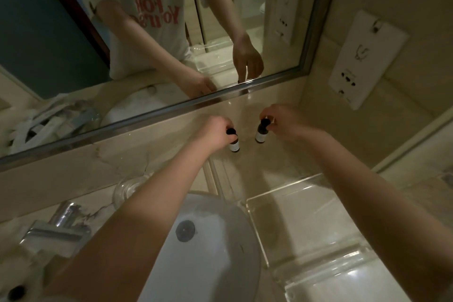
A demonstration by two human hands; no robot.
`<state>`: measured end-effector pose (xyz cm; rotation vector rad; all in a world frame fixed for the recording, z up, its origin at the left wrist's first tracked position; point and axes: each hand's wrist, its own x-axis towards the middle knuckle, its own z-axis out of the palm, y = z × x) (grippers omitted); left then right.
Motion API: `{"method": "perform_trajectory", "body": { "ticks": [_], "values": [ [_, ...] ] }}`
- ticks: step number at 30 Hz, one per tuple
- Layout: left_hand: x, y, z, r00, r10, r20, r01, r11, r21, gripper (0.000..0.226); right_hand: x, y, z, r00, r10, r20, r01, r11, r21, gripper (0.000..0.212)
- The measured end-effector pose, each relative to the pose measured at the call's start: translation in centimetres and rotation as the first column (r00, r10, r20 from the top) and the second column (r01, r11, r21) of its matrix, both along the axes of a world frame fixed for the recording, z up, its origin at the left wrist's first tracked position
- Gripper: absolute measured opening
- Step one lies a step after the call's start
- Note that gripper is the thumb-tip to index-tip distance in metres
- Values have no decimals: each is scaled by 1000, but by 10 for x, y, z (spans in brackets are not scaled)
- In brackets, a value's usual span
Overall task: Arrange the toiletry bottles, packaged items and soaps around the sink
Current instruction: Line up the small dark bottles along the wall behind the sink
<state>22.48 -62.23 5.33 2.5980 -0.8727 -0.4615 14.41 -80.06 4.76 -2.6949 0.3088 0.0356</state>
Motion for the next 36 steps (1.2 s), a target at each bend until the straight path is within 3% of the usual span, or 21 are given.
{"method": "perform_trajectory", "body": {
  "ticks": [5, 14, 26, 36],
  "values": [
    [8, -43, 5, 998, -49, 30, 48, 999, 12, 17, -5, -34, 1, 992, -93, 84, 93, 996, 10, 27],
    [9, -88, -7, 992, -78, 97, 78, 997, -2, 18, 3, -56, -8, 978, -191, 86, 193, 981, -12, 31],
    [5, -98, -16, 971, -158, 182, 166, 986, -28, 19, 8, -61, -23, 982, -168, 90, 171, 985, -23, 26],
    [5, -98, -21, 974, -140, 179, 153, 987, -57, 18, 10, -60, -22, 980, -169, 108, 159, 983, 94, 25]
  ]
}}
